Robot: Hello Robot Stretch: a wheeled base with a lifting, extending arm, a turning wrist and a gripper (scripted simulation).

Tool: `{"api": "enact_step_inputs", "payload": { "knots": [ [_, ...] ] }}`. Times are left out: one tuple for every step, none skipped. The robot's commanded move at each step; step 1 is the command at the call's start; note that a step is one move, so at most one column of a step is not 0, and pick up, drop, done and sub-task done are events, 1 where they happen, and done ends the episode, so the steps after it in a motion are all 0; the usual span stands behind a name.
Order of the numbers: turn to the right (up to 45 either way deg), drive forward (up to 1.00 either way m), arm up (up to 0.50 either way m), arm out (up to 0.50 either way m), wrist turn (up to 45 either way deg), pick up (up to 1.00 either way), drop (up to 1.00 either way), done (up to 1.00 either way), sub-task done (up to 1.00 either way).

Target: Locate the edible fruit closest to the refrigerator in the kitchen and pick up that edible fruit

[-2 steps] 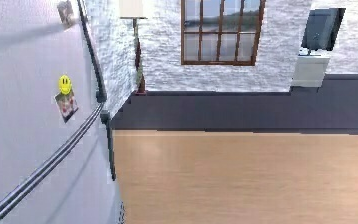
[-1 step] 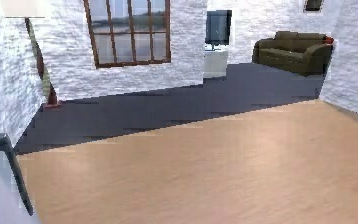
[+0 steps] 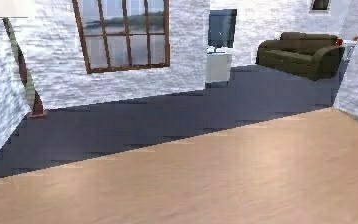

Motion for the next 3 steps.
{"api": "enact_step_inputs", "payload": {
  "knots": [
    [45.0,0.0,0.0,0.0,0.0,0.0,0.0,0.0,0.0],
    [9.0,0.0,0.0,0.0,0.0,0.0,0.0,0.0,0.0],
    [0.0,0.85,0.0,0.0,0.0,0.0,0.0,0.0,0.0]
  ]
}}
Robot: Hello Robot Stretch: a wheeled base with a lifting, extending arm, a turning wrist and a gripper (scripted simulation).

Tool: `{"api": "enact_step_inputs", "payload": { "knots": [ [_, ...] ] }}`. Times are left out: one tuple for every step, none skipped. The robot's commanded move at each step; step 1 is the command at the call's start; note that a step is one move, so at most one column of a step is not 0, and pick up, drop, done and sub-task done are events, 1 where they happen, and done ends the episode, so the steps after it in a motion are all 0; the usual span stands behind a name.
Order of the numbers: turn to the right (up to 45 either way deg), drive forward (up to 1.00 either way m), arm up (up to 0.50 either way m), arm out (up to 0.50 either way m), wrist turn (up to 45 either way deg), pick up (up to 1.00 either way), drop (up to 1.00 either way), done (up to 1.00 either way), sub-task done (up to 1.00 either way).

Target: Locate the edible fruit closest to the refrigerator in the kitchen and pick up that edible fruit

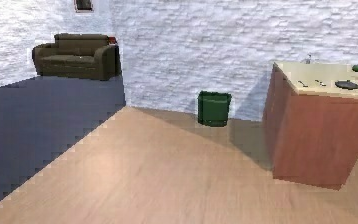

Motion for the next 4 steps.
{"api": "enact_step_inputs", "payload": {
  "knots": [
    [45.0,0.0,0.0,0.0,0.0,0.0,0.0,0.0,0.0],
    [15.0,0.0,0.0,0.0,0.0,0.0,0.0,0.0,0.0],
    [0.0,0.5,0.0,0.0,0.0,0.0,0.0,0.0,0.0],
    [42.0,0.0,0.0,0.0,0.0,0.0,0.0,0.0,0.0]
  ]
}}
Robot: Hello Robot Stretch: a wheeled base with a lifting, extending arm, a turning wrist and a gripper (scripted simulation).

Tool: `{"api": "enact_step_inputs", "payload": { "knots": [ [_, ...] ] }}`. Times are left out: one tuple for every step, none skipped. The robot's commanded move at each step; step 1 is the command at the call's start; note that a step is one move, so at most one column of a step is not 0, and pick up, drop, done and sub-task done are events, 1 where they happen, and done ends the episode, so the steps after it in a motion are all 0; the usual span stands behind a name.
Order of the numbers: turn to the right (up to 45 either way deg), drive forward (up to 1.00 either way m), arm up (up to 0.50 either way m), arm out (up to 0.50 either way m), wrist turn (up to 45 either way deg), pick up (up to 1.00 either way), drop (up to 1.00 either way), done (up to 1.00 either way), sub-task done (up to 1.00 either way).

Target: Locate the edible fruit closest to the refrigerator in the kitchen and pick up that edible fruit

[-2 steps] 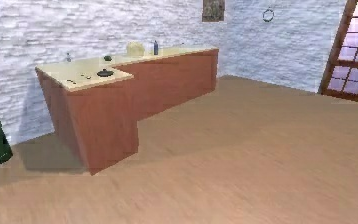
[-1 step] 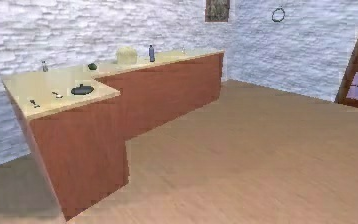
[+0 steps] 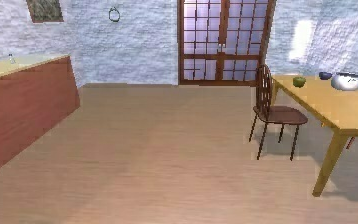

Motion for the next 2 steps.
{"api": "enact_step_inputs", "payload": {
  "knots": [
    [0.0,1.0,0.0,0.0,0.0,0.0,0.0,0.0,0.0],
    [9.0,0.0,0.0,0.0,0.0,0.0,0.0,0.0,0.0]
  ]
}}
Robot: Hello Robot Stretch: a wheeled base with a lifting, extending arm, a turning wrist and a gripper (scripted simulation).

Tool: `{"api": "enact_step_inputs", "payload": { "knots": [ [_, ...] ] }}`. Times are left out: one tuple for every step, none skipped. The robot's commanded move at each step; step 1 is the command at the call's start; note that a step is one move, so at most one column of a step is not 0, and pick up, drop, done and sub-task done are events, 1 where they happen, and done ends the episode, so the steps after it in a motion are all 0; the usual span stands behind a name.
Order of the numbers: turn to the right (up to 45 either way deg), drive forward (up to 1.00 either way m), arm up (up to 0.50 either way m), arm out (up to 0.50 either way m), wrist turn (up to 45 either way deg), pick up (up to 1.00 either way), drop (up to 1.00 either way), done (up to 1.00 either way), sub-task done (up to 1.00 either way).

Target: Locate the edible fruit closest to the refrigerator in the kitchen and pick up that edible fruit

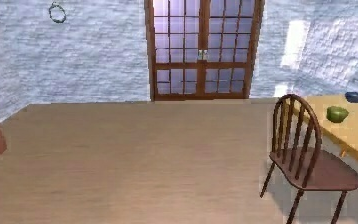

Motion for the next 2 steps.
{"api": "enact_step_inputs", "payload": {
  "knots": [
    [0.0,0.2,0.0,0.0,0.0,0.0,0.0,0.0,0.0],
    [45.0,0.0,0.0,0.0,0.0,0.0,0.0,0.0,0.0]
  ]
}}
